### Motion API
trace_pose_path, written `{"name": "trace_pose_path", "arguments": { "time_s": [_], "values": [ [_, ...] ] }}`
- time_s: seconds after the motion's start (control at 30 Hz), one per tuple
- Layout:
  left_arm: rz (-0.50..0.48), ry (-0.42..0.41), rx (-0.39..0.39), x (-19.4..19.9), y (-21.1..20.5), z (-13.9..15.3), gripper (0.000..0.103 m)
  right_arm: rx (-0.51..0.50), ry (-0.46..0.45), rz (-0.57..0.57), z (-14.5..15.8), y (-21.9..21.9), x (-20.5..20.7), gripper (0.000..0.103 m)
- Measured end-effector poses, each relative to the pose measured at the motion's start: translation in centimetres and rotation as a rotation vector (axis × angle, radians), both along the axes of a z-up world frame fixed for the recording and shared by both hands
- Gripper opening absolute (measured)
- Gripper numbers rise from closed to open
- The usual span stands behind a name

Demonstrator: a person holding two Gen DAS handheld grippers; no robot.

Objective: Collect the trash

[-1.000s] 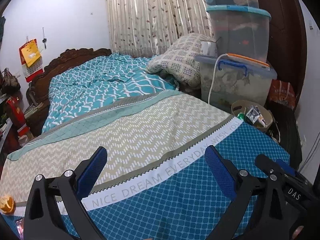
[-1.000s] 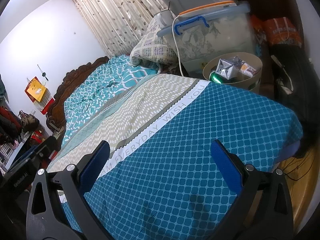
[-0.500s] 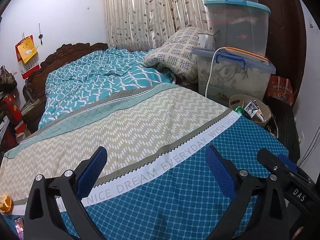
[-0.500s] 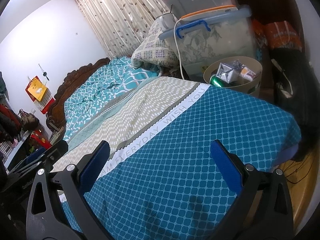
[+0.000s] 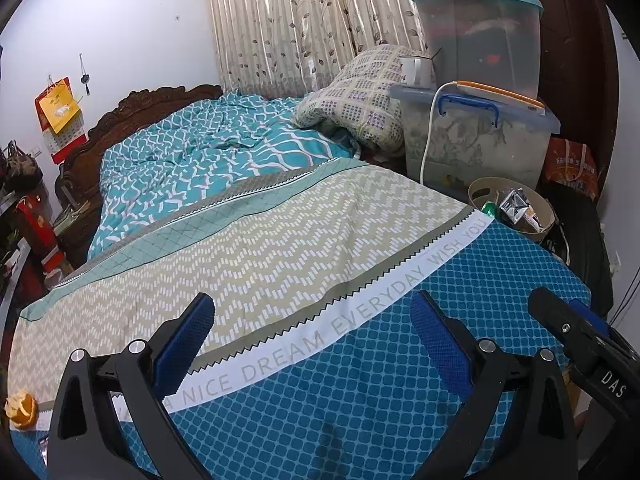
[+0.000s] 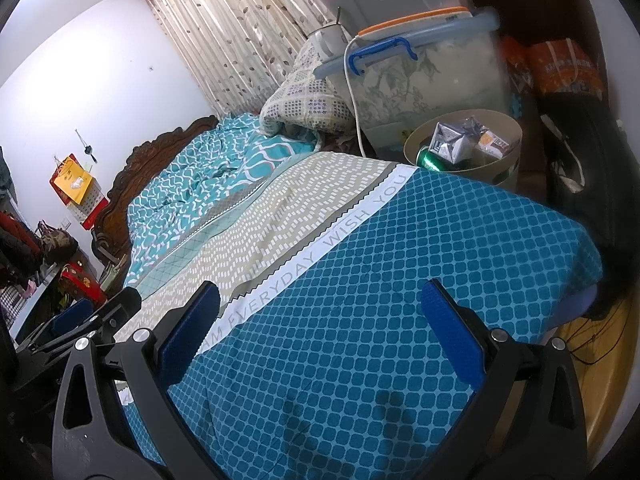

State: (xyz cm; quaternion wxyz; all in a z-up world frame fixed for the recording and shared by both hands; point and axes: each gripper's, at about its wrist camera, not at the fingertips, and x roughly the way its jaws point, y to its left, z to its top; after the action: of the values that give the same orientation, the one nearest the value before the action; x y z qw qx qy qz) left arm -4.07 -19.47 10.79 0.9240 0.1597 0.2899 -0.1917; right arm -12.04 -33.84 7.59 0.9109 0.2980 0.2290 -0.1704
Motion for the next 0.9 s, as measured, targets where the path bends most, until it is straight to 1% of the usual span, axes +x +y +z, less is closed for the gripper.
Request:
{"name": "trace_pose_path", "arguments": {
  "time_s": [0.4, 0.7, 0.9],
  "values": [
    [0.003, -0.002, 0.009, 0.0, 0.0, -0.2, 0.094, -0.003, -0.001, 0.002, -0.1, 0.0, 0.1, 0.099],
    [0.004, -0.010, 0.000, 0.0, 0.4, 0.0, 0.094, -0.011, -0.003, 0.008, 0.2, 0.1, -0.3, 0.099],
    [0.015, -0.009, -0.017, 0.0, 0.6, 0.2, 0.094, -0.004, 0.028, 0.048, -0.2, 0.8, -1.0, 0.099]
  ]
}}
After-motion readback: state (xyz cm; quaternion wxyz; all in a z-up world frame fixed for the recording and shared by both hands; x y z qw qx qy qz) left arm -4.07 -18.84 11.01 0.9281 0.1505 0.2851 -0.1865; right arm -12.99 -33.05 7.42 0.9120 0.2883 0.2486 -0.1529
